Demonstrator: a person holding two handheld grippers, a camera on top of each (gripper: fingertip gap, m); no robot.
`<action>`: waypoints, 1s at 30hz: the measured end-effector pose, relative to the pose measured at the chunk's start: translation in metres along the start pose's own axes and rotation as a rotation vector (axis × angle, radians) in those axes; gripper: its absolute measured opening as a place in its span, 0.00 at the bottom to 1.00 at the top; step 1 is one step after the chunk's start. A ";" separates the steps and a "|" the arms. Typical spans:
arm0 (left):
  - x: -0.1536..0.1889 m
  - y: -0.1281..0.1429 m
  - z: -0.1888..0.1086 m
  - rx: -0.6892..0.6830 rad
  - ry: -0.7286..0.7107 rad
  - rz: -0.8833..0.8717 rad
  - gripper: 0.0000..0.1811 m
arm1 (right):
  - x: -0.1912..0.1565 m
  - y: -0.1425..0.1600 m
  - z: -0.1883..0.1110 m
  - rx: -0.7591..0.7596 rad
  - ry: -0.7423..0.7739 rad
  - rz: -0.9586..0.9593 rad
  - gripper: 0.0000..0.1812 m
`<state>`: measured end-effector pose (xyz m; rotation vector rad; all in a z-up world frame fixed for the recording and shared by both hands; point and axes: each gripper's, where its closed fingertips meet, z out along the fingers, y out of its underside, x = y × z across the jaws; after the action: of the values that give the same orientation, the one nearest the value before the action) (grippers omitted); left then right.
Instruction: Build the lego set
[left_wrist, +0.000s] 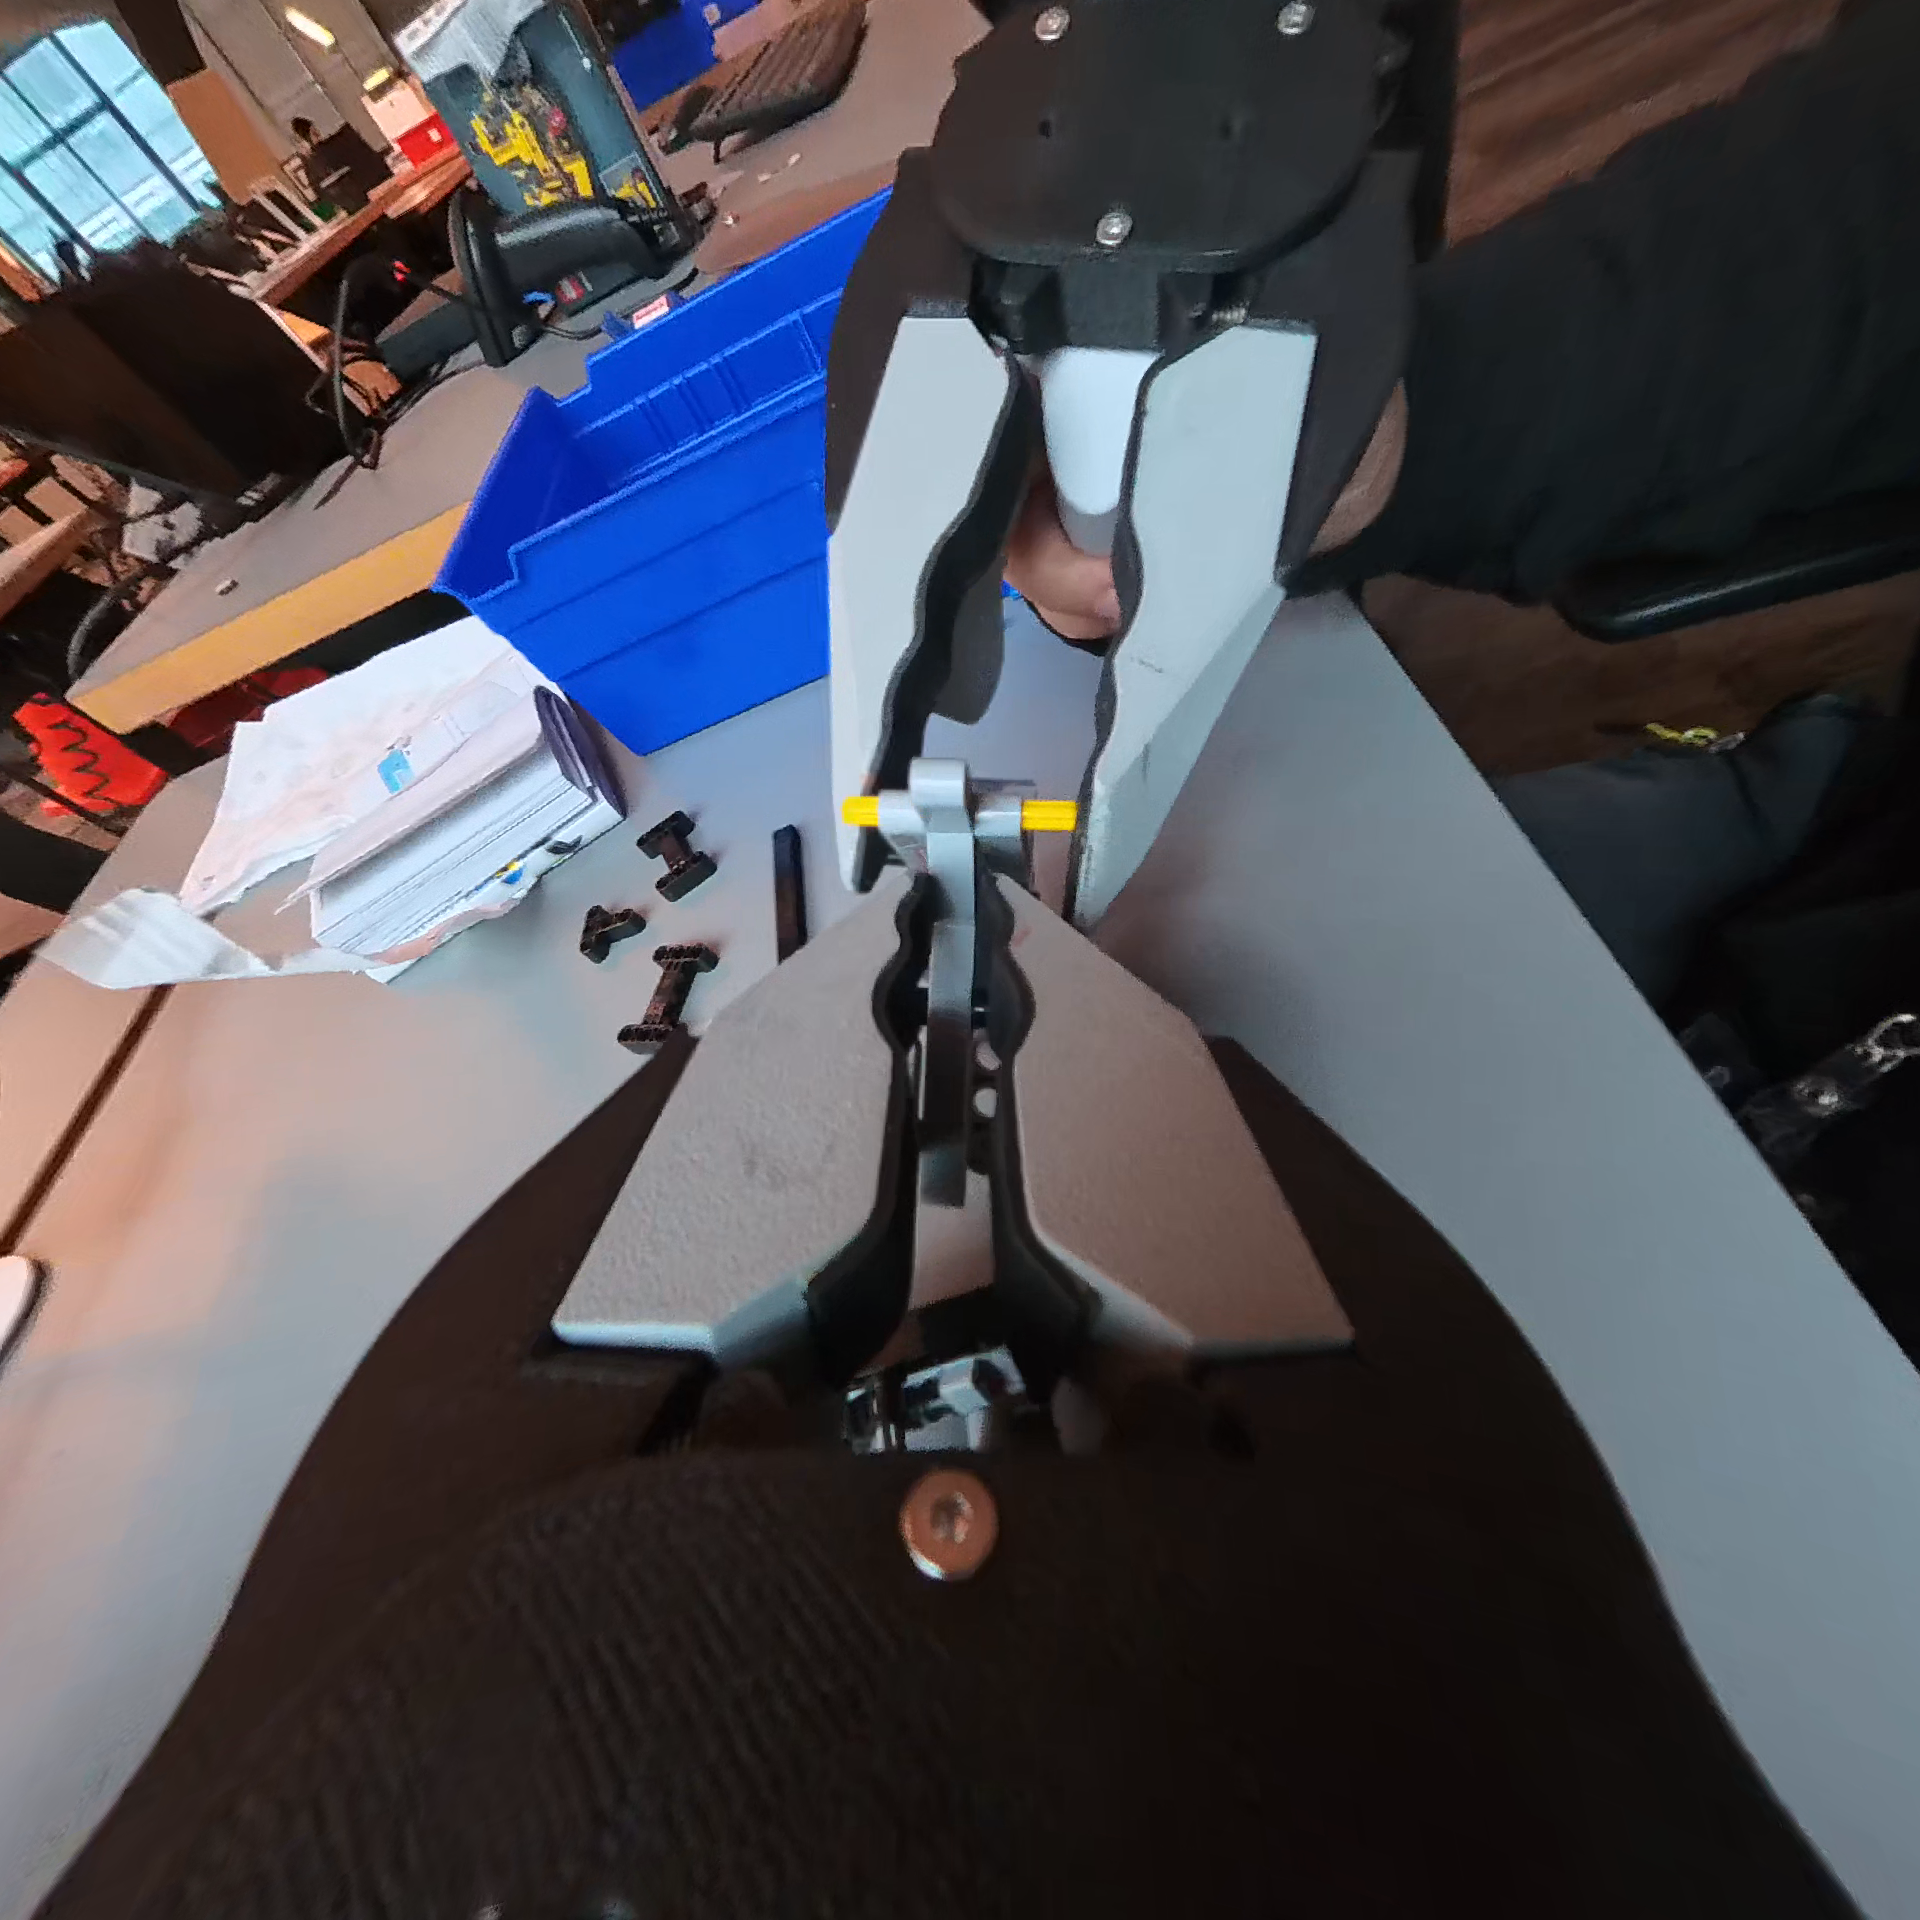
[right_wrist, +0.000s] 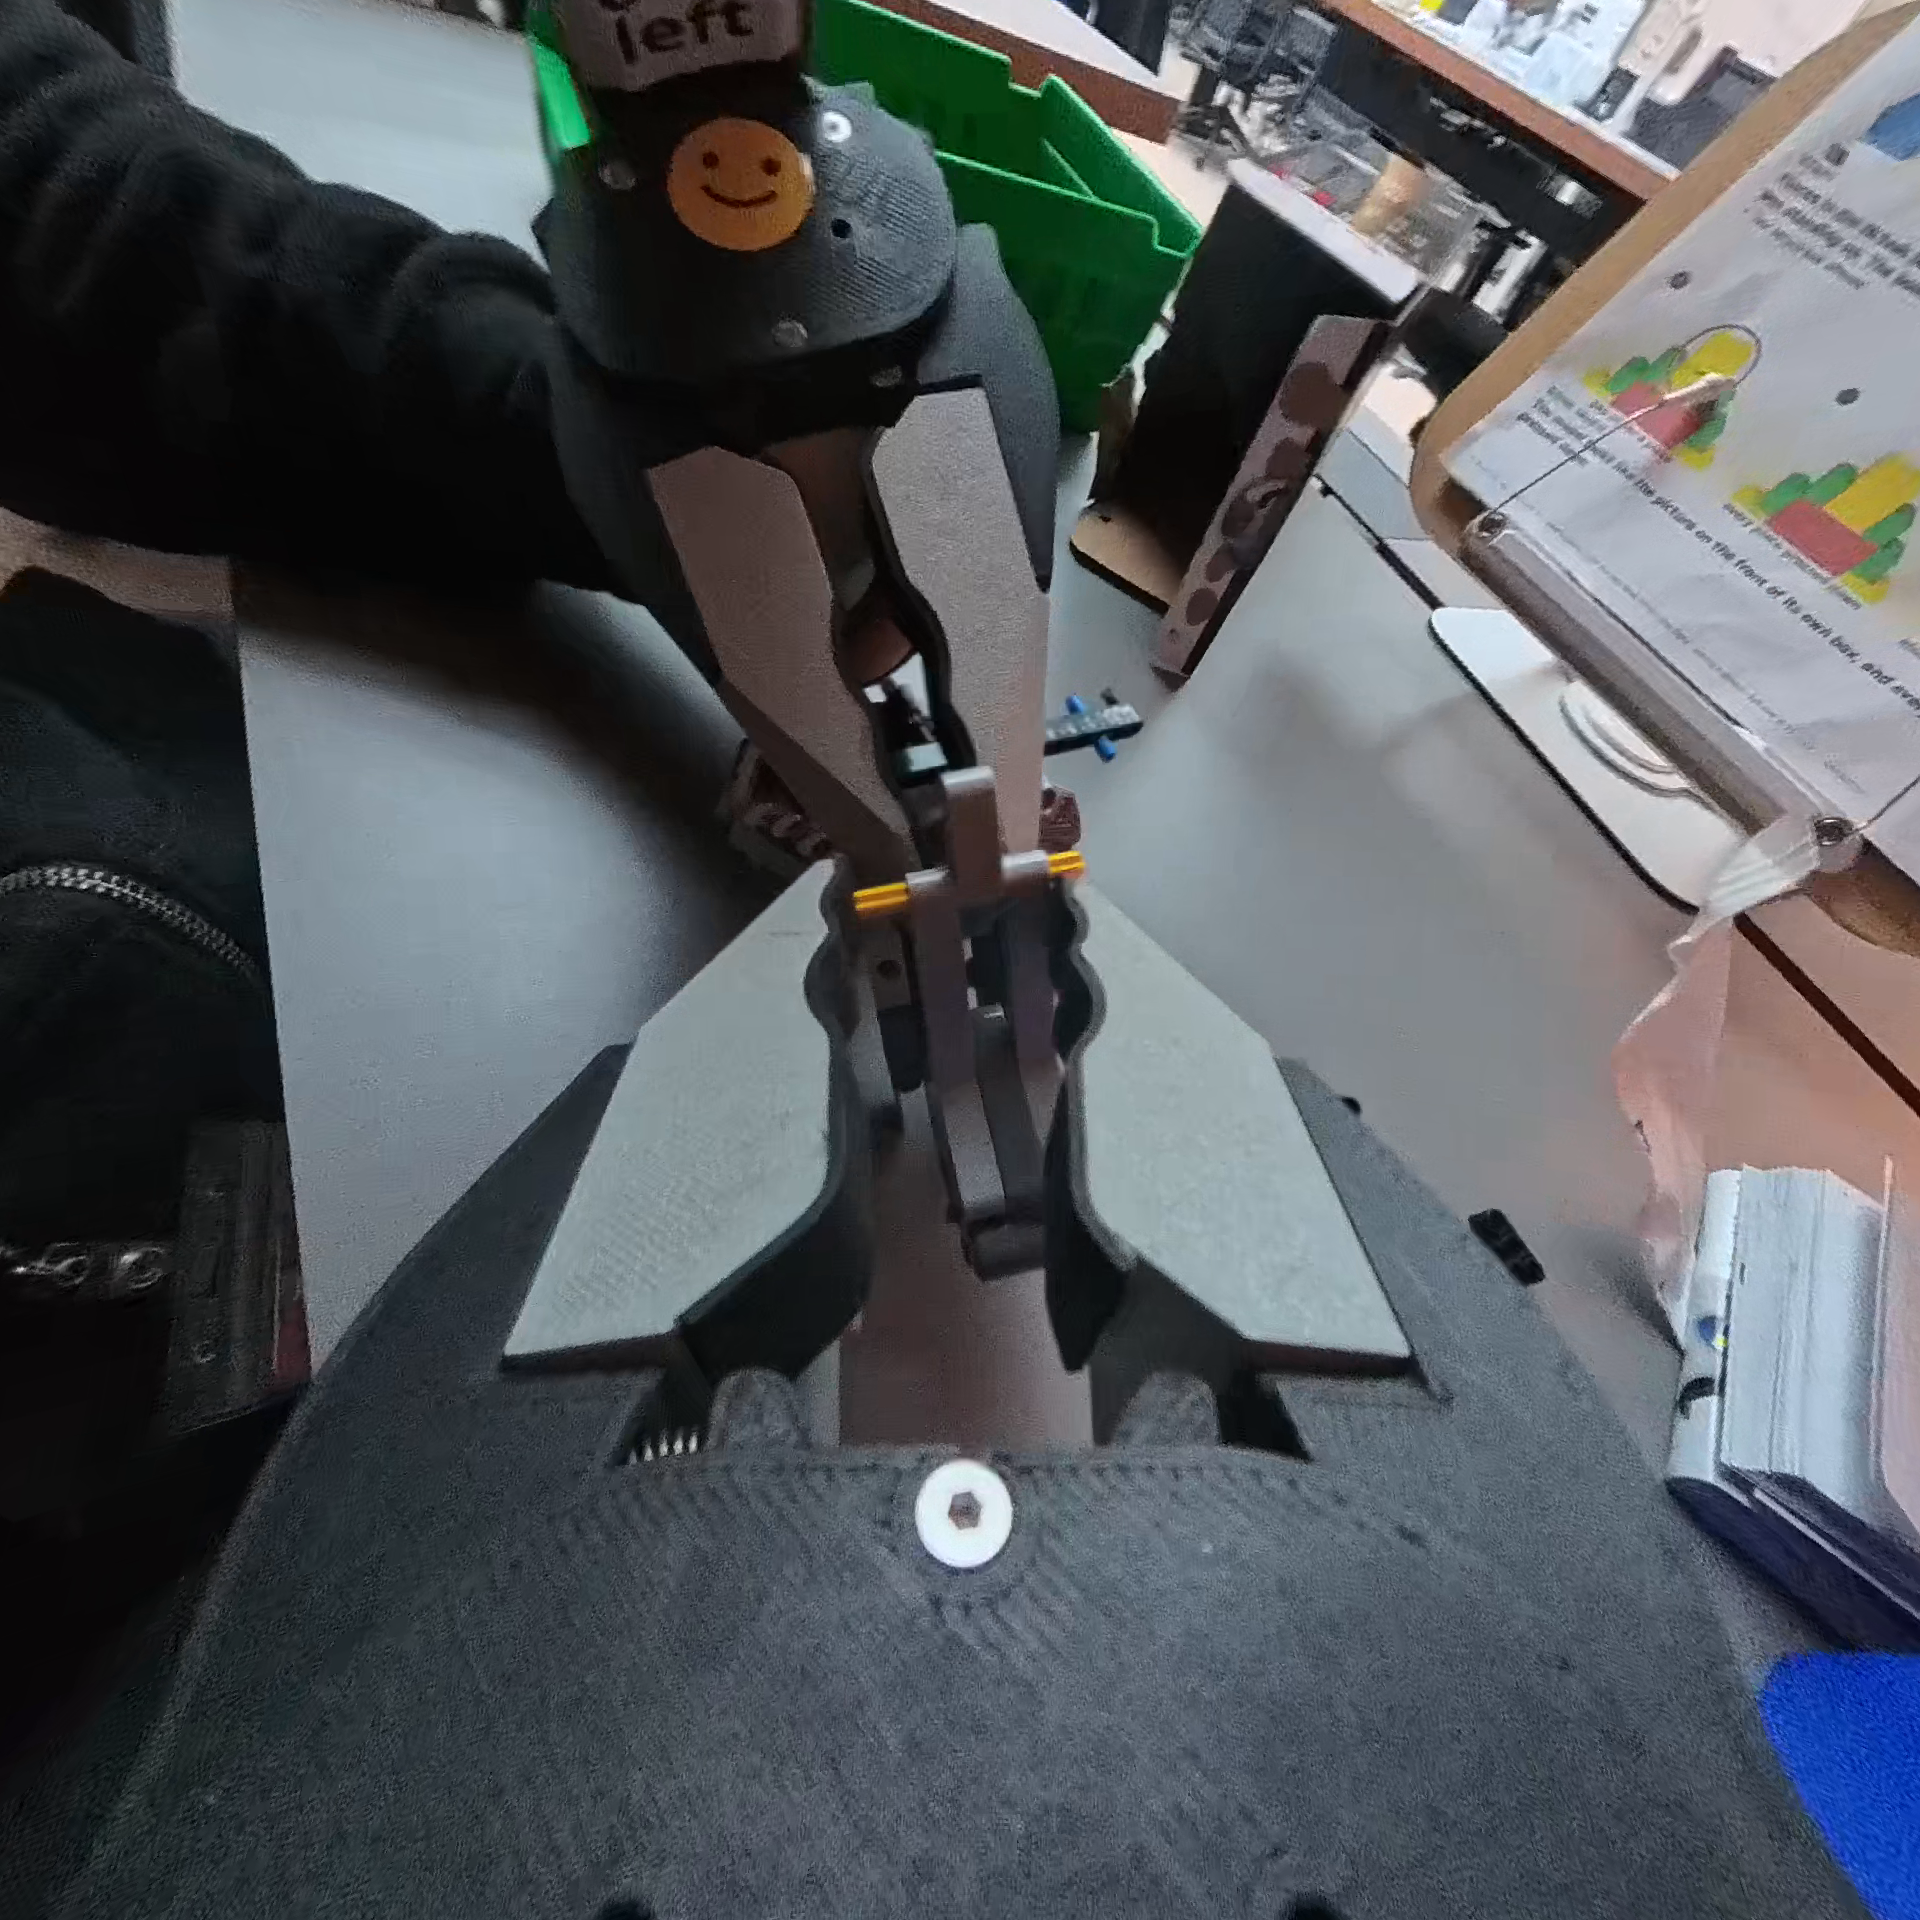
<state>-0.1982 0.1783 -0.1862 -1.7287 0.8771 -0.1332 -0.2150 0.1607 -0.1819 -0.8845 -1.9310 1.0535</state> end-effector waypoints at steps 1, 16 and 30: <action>0.001 0.000 0.000 0.015 0.018 -0.027 0.03 | 0.000 0.000 0.000 0.002 0.000 0.004 0.19; 0.013 -0.012 0.002 0.100 0.199 -0.232 0.04 | -0.008 -0.003 -0.018 0.034 -0.050 -0.085 0.12; 0.021 -0.005 -0.005 0.125 0.244 -0.147 0.03 | -0.010 0.018 -0.009 -0.067 -0.017 -0.080 0.26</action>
<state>-0.1831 0.1615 -0.1870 -1.6803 0.8970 -0.4954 -0.1983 0.1638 -0.1972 -0.8303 -2.0092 0.9575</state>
